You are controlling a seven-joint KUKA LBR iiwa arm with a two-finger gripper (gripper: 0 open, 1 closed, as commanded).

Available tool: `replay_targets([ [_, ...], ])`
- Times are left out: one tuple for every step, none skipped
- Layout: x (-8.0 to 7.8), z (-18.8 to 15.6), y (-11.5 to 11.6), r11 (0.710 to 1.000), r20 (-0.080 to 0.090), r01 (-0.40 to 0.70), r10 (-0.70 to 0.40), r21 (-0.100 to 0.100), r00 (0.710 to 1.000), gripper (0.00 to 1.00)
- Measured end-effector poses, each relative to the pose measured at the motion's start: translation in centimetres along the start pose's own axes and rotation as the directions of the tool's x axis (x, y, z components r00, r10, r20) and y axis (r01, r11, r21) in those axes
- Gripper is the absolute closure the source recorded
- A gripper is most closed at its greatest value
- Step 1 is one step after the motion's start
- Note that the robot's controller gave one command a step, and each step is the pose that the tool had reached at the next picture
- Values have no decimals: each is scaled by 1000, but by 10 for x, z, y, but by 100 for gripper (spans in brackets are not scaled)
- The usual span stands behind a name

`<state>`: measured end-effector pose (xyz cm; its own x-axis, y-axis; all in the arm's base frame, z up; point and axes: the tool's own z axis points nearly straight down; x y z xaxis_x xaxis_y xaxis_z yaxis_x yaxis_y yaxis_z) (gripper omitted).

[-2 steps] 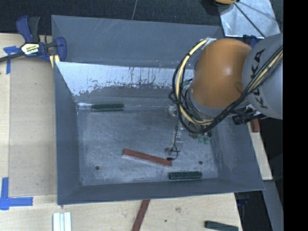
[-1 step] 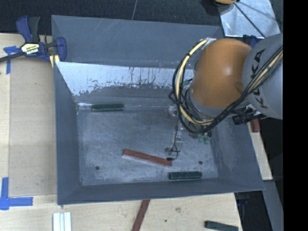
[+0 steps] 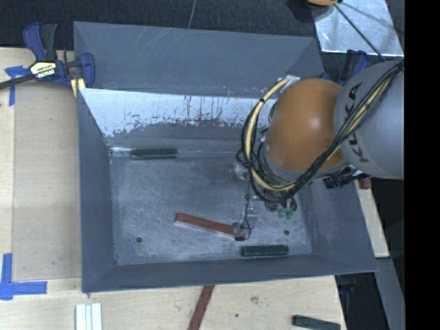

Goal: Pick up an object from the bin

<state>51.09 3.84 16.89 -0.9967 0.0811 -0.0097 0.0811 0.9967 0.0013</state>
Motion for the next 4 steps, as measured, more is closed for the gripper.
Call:
replay_targets([
  [10, 92, 98, 993, -8, 114, -114, 0, 993, 100],
  [10, 92, 98, 993, -8, 114, -114, 0, 993, 100],
  [-1, 43, 103, 992, -14, 124, -124, 1, 992, 100],
  [-7, 17, 89, 989, -1, 146, -146, -1, 989, 100],
])
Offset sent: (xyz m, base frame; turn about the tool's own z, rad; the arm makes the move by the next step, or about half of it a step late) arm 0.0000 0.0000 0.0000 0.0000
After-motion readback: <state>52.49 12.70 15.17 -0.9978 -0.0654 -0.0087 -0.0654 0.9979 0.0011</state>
